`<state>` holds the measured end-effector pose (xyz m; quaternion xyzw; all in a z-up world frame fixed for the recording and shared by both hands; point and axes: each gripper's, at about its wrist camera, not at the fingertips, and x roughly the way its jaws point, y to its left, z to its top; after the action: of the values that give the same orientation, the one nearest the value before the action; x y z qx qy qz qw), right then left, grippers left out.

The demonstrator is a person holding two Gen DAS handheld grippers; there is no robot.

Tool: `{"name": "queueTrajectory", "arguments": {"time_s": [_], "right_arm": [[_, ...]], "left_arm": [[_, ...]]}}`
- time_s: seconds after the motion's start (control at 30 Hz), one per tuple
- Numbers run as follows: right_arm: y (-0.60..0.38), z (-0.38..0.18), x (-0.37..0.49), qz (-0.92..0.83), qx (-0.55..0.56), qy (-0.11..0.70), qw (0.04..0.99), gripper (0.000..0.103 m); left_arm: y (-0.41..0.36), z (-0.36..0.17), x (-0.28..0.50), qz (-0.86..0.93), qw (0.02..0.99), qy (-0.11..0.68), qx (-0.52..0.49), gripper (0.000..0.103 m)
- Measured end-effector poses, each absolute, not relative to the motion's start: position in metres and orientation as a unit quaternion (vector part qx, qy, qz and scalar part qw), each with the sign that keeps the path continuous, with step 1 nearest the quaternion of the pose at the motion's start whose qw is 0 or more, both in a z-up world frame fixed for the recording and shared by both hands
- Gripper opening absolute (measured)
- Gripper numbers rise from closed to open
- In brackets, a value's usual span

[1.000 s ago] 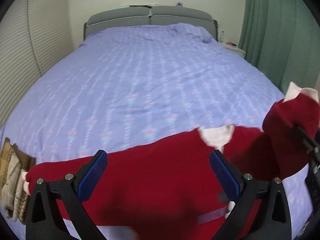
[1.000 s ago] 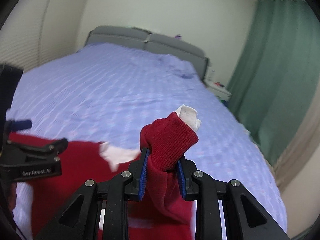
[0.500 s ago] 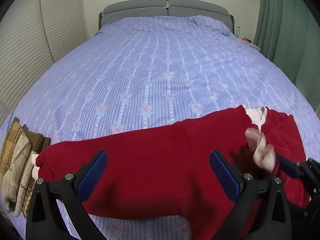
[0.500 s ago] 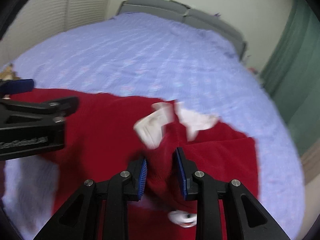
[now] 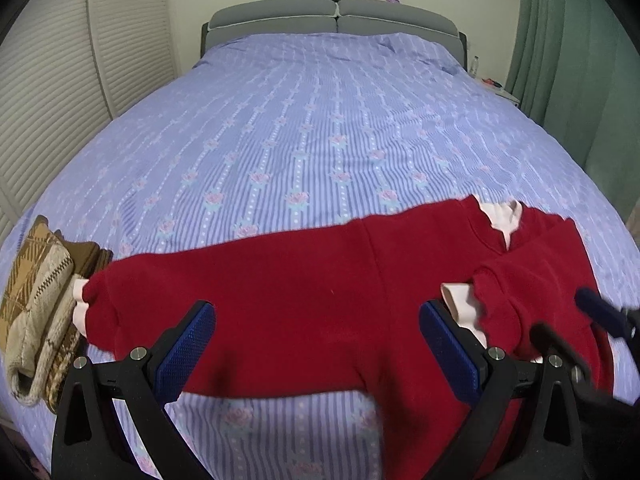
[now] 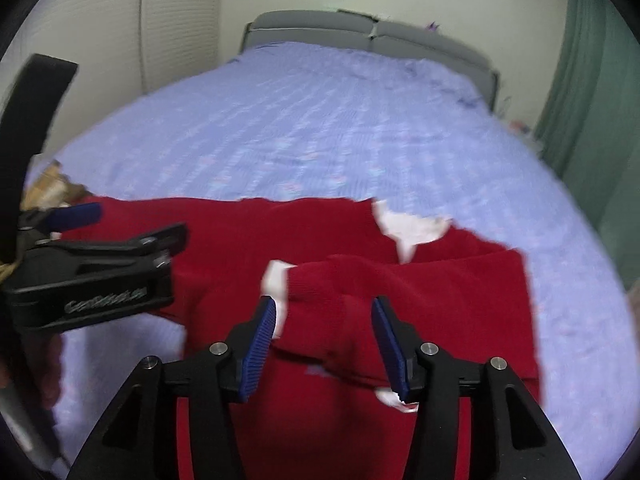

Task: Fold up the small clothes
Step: 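Fold the grasped sleeve across the sweatshirt body with the right tool, then grasp the other sleeve cuff with the left tool and lift it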

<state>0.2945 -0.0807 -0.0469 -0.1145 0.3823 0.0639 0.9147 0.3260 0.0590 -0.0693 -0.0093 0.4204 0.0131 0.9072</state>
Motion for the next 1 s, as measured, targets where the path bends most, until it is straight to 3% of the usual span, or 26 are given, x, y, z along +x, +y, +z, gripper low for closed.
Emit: {"name": "queueTrajectory", "arguments": {"time_s": [0.3, 0.47, 0.8, 1.0], "right_arm": [[-0.060, -0.048, 0.293, 0.007, -0.191, 0.365, 0.911, 0.054], [-0.050, -0.040, 0.288, 0.009, -0.171, 0.353, 0.920, 0.061], [-0.001, -0.045, 0.288, 0.028, -0.159, 0.356, 0.920, 0.061], [0.015, -0.050, 0.292, 0.034, -0.146, 0.372, 0.916, 0.061]], "left_arm": [[0.084, -0.069, 0.296, 0.007, 0.911, 0.413, -0.021, 0.103], [0.123, -0.070, 0.281, 0.035, 0.912, 0.406, -0.052, 0.103], [0.175, -0.084, 0.271, 0.051, 0.907, 0.405, -0.104, 0.103], [0.204, -0.088, 0.259, 0.020, 0.918, 0.361, -0.167, 0.102]]}}
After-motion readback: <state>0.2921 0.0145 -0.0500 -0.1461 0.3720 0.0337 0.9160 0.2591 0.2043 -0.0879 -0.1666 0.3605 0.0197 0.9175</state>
